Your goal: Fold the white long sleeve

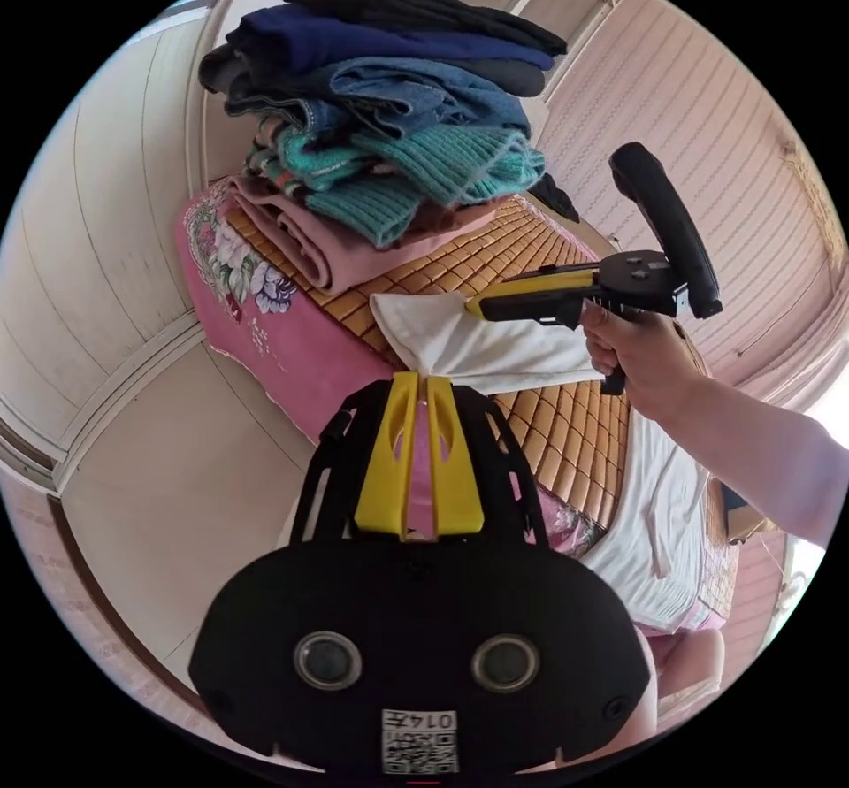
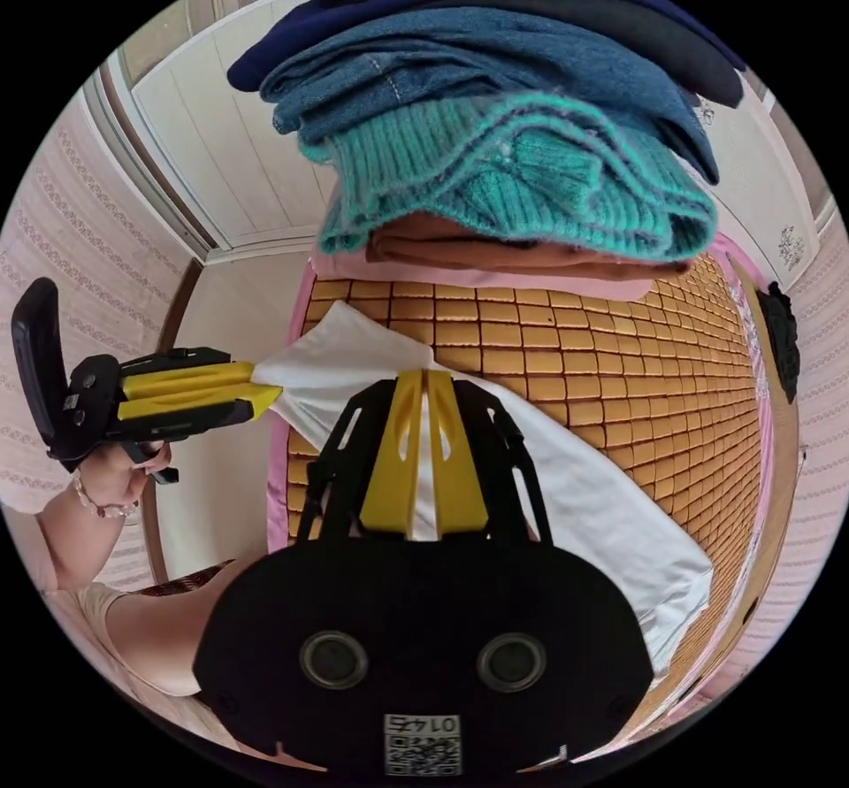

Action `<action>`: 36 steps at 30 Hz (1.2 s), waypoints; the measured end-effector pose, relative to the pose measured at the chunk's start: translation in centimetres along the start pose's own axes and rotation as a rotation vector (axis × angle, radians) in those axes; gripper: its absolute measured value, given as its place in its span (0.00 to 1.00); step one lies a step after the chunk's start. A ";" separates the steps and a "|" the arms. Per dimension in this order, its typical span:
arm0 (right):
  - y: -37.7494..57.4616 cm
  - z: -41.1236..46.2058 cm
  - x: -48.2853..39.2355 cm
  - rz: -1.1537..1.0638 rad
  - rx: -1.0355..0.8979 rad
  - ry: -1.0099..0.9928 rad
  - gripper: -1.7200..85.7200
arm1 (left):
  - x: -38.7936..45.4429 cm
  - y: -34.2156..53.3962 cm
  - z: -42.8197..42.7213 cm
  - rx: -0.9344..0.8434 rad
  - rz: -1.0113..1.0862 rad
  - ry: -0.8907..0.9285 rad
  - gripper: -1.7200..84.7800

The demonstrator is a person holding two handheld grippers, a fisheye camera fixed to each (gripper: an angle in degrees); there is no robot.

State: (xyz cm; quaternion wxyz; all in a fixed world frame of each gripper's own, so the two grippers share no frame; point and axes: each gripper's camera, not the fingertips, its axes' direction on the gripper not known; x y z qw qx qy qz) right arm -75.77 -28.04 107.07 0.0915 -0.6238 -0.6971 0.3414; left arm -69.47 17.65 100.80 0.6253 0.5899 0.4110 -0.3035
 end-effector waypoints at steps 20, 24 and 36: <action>61.0 -17.0 3.1 0.984 0.123 0.119 0.09 | 41.0 15.5 -2.0 -0.272 0.895 0.822 0.08; 66.6 -14.5 0.7 1.066 0.077 0.070 0.10 | 43.6 20.0 0.7 -0.401 0.976 0.708 0.08; 67.0 -7.1 2.6 0.939 -0.016 0.099 0.12 | 51.1 22.4 7.6 -0.508 1.069 0.554 0.09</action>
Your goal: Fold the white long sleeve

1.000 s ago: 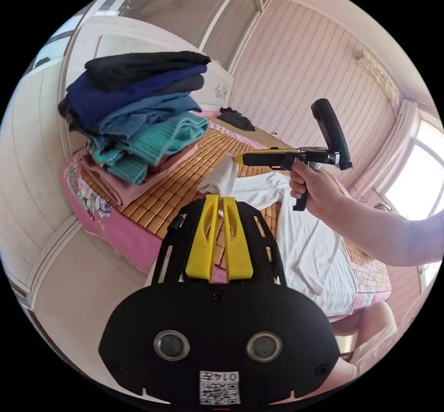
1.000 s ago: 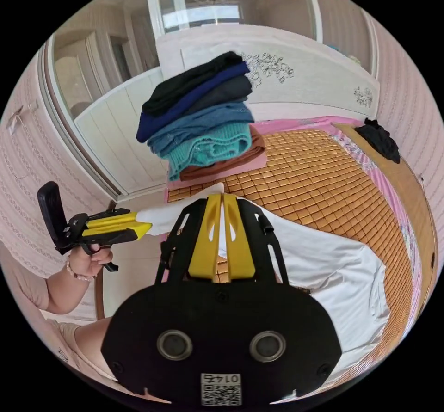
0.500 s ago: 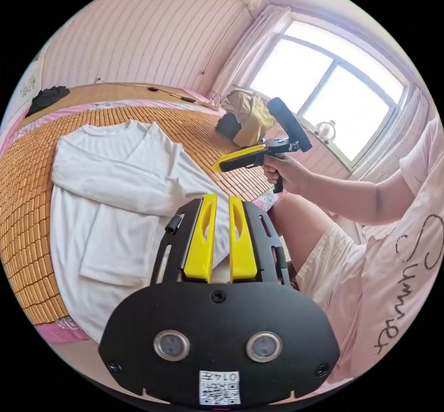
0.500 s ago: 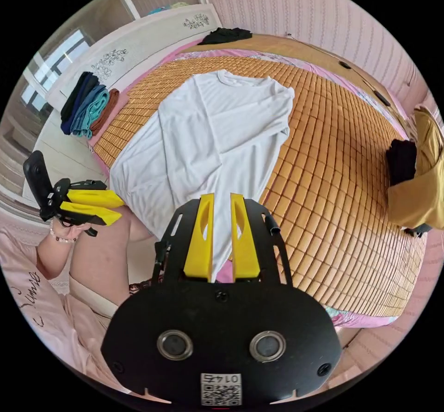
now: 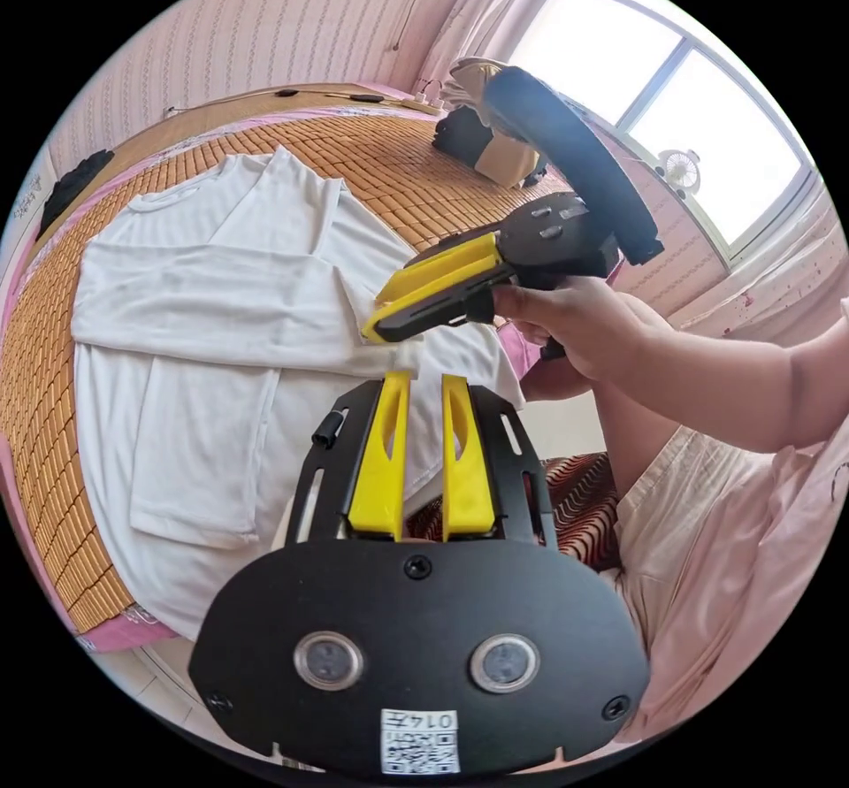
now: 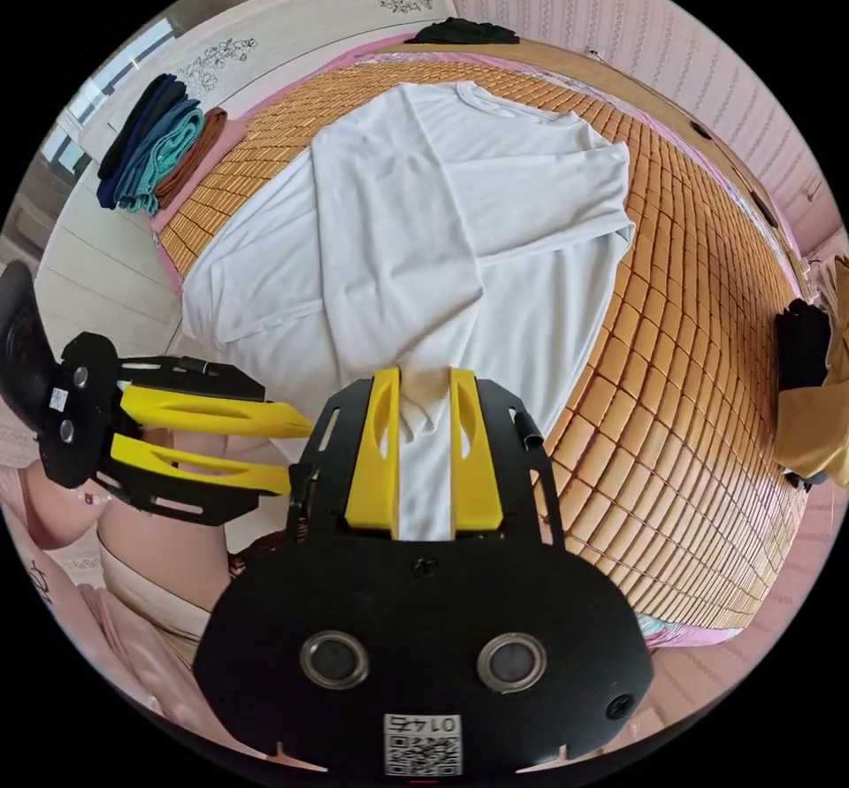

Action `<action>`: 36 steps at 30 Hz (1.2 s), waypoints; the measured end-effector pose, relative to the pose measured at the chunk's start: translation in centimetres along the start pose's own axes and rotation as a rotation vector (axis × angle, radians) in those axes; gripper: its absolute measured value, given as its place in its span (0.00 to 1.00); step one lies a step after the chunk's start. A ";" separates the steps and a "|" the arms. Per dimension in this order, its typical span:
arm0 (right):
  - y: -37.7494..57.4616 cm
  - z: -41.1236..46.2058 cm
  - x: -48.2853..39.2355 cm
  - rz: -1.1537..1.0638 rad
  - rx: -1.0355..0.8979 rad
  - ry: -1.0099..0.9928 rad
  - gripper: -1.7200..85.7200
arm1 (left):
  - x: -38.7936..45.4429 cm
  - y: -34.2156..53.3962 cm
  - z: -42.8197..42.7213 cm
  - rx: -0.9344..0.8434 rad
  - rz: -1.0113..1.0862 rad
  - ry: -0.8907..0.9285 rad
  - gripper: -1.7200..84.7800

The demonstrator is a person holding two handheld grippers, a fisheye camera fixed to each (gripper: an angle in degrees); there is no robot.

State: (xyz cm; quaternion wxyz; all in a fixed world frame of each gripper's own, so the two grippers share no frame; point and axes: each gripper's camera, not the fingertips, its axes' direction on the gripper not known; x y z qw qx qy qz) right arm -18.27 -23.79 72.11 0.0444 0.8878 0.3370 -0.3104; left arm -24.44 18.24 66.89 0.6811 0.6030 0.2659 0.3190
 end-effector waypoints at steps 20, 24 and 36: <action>-5.3 1.1 21.8 0.151 0.275 0.001 0.12 | -34.0 -8.8 -9.0 0.298 -0.421 -0.074 0.02; -10.0 3.9 26.0 0.204 0.257 -0.024 0.15 | -42.7 -11.0 -7.7 0.308 -0.616 -0.068 0.05; -15.1 8.5 31.8 0.157 0.180 -0.070 0.03 | -49.3 -18.9 -3.6 0.142 -0.522 -0.168 0.01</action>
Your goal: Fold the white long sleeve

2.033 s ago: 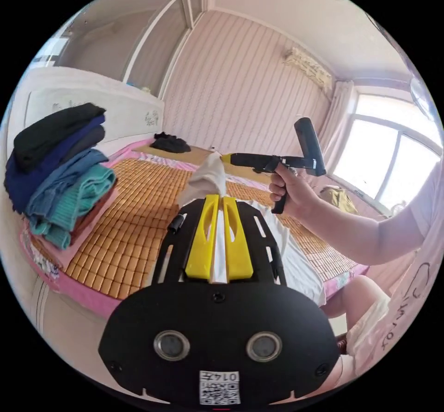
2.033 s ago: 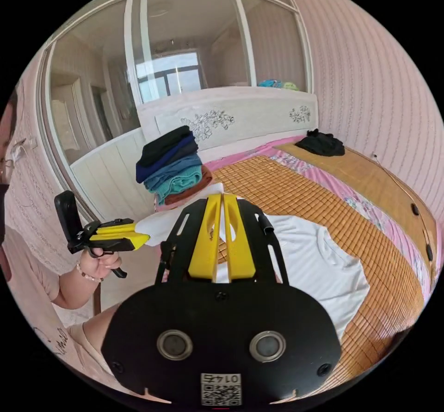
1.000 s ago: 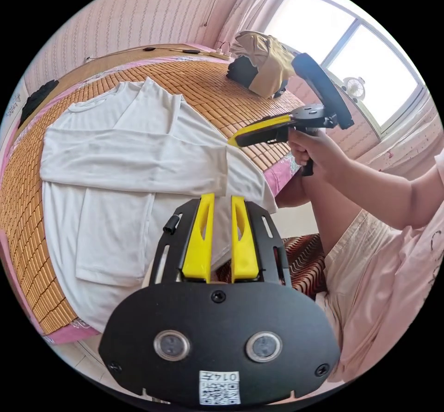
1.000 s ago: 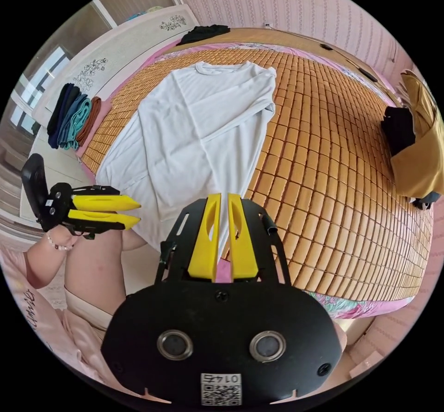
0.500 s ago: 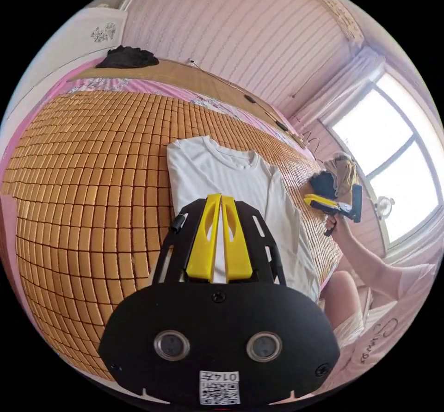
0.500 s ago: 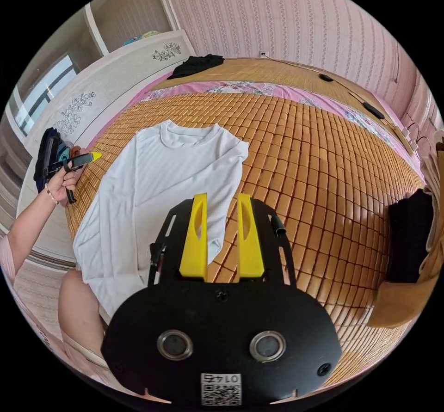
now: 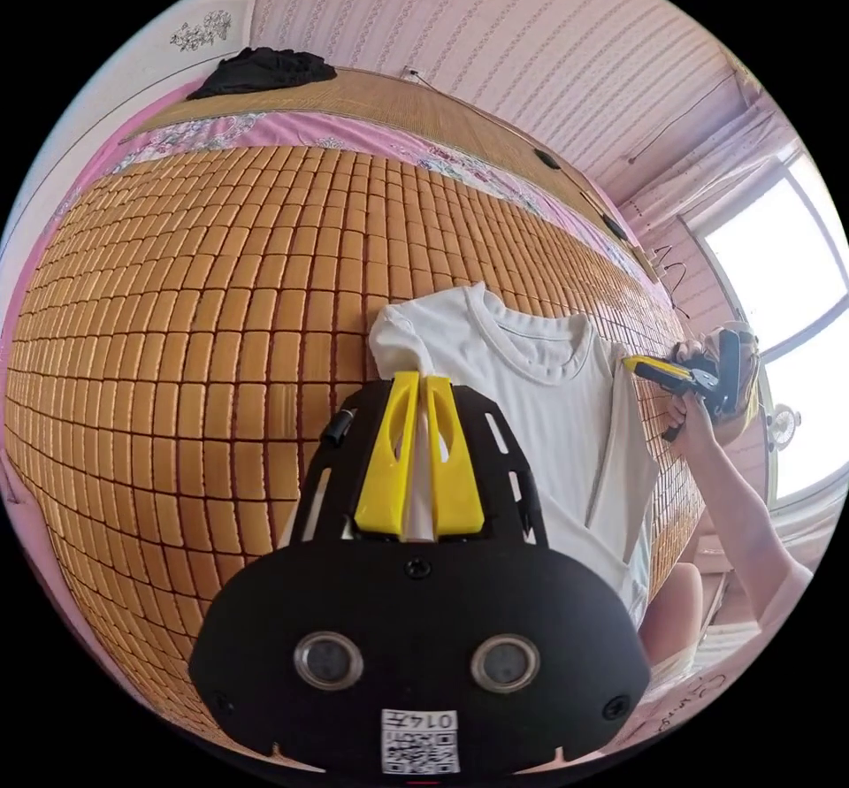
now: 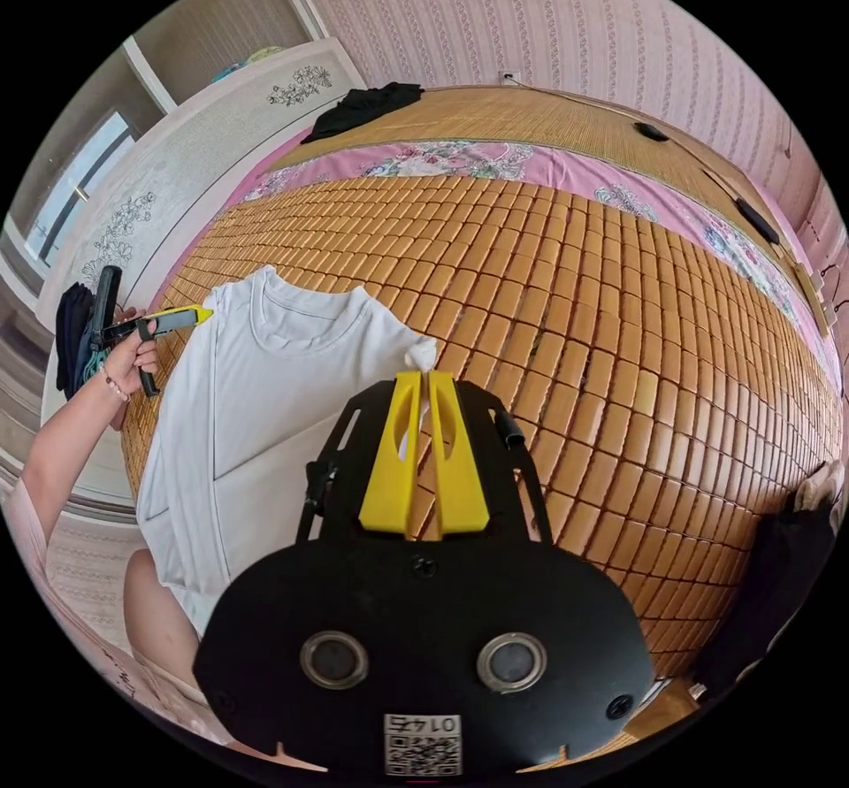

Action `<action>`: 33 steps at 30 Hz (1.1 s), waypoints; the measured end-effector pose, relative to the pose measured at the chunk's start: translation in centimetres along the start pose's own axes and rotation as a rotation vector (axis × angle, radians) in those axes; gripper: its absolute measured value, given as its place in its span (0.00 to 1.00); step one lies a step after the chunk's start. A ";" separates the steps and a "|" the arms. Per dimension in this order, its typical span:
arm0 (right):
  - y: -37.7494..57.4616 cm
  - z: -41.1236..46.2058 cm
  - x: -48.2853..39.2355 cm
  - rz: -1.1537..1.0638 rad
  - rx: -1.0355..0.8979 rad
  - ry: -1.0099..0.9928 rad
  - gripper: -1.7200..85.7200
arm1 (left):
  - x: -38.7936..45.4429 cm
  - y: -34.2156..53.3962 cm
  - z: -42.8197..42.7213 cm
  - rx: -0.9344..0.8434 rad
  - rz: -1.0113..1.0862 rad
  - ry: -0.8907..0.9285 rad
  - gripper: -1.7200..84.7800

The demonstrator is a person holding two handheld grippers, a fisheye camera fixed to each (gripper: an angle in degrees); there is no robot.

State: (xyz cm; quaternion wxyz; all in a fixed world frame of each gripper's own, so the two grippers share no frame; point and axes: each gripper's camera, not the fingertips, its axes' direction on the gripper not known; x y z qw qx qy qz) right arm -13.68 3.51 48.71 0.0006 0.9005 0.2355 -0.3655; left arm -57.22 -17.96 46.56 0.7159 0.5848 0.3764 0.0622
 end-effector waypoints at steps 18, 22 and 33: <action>11.0 -14.6 -3.9 -0.247 0.262 -0.140 0.02 | 3.9 4.2 -11.7 0.193 0.199 0.163 0.01; 20.2 -10.7 -8.3 -0.277 0.044 -0.223 0.02 | 1.7 12.6 -11.4 0.094 0.194 0.140 0.01; 26.9 -8.1 -12.1 -0.122 0.036 -0.066 0.02 | -0.7 22.0 -10.0 0.074 0.038 0.196 0.01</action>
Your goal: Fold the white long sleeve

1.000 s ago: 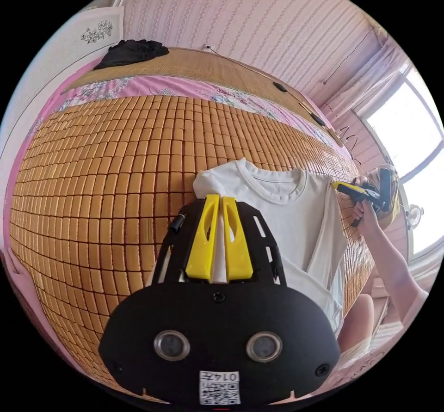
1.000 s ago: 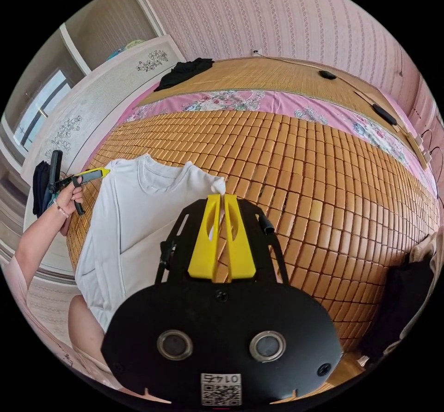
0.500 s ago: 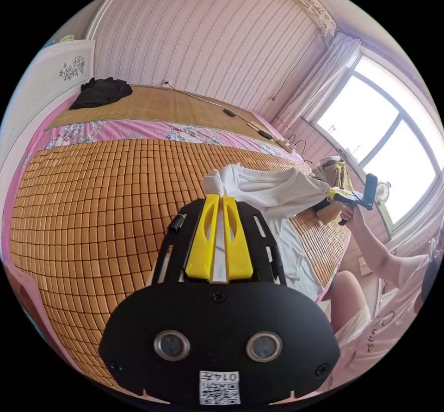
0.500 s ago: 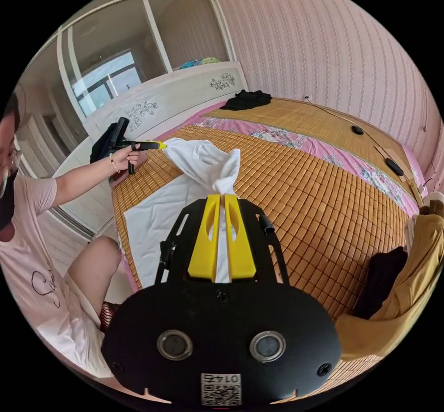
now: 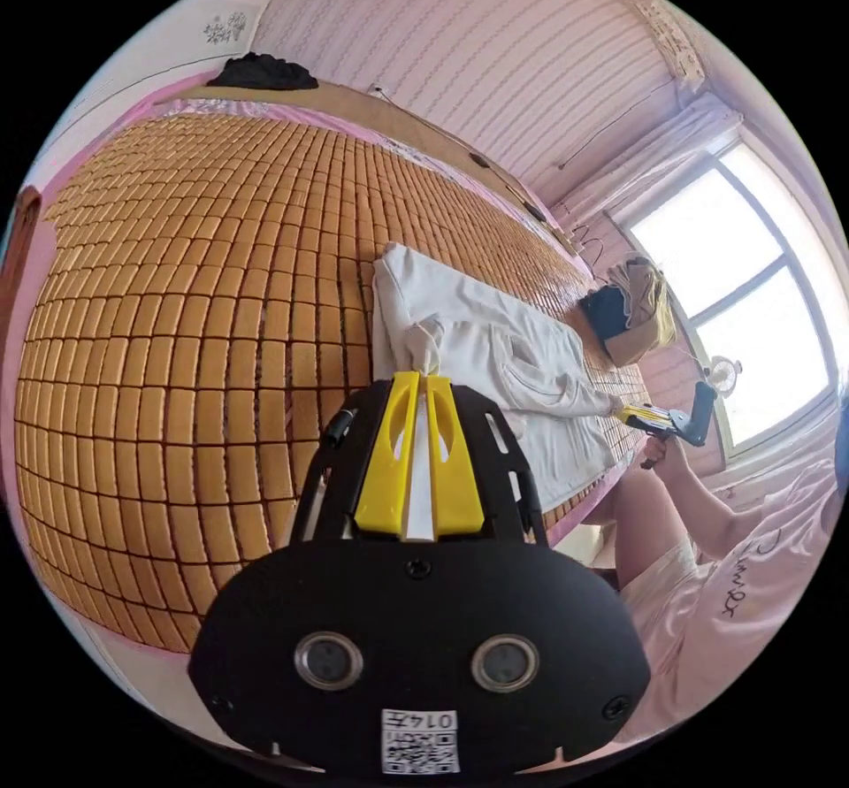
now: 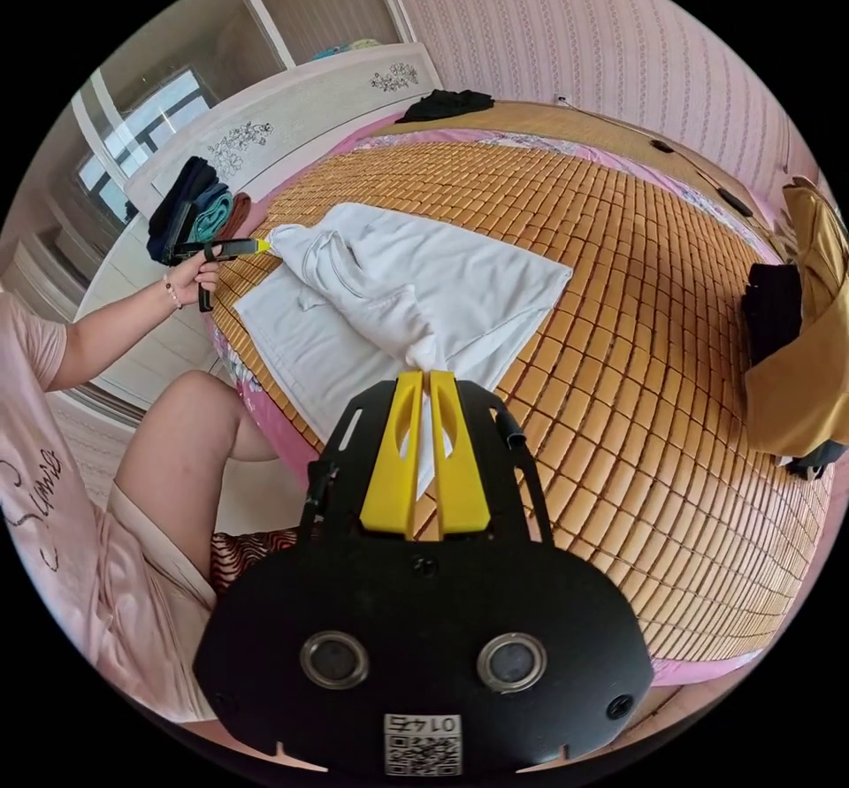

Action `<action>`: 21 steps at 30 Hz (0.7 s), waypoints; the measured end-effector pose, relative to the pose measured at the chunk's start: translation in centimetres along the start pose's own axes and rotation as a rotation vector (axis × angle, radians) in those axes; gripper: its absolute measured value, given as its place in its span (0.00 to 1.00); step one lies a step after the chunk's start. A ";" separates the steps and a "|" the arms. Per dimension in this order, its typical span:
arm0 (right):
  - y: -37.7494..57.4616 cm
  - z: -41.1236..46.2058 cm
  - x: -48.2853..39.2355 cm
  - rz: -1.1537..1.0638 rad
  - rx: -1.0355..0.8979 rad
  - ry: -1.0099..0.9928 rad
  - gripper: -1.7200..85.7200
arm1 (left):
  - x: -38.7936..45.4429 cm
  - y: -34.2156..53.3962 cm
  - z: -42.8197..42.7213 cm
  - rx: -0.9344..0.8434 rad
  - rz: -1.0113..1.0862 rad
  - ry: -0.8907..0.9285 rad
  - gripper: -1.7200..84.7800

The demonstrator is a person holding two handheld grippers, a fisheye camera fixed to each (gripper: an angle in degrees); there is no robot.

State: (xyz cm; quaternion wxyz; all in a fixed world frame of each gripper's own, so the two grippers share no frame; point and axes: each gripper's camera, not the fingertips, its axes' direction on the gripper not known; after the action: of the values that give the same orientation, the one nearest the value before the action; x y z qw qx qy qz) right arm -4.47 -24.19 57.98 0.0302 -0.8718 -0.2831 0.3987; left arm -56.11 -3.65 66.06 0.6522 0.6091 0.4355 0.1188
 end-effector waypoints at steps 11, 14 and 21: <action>0.5 2.5 -0.3 0.036 -0.203 0.015 0.03 | 3.4 4.1 2.3 -0.249 0.150 -0.205 0.01; 0.1 0.5 -0.7 0.056 -0.155 0.043 0.04 | 4.6 4.5 0.2 -0.187 0.164 -0.247 0.01; -5.6 0.3 -4.6 -0.028 -0.032 0.050 0.13 | 11.4 1.9 0.8 -0.155 0.330 -0.242 0.07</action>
State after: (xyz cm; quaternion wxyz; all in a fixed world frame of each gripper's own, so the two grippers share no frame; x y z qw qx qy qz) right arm -9.74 -21.89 62.45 0.0286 -0.8778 -0.3008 0.3717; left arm -48.11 4.05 62.91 0.7163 0.6301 0.2377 0.1830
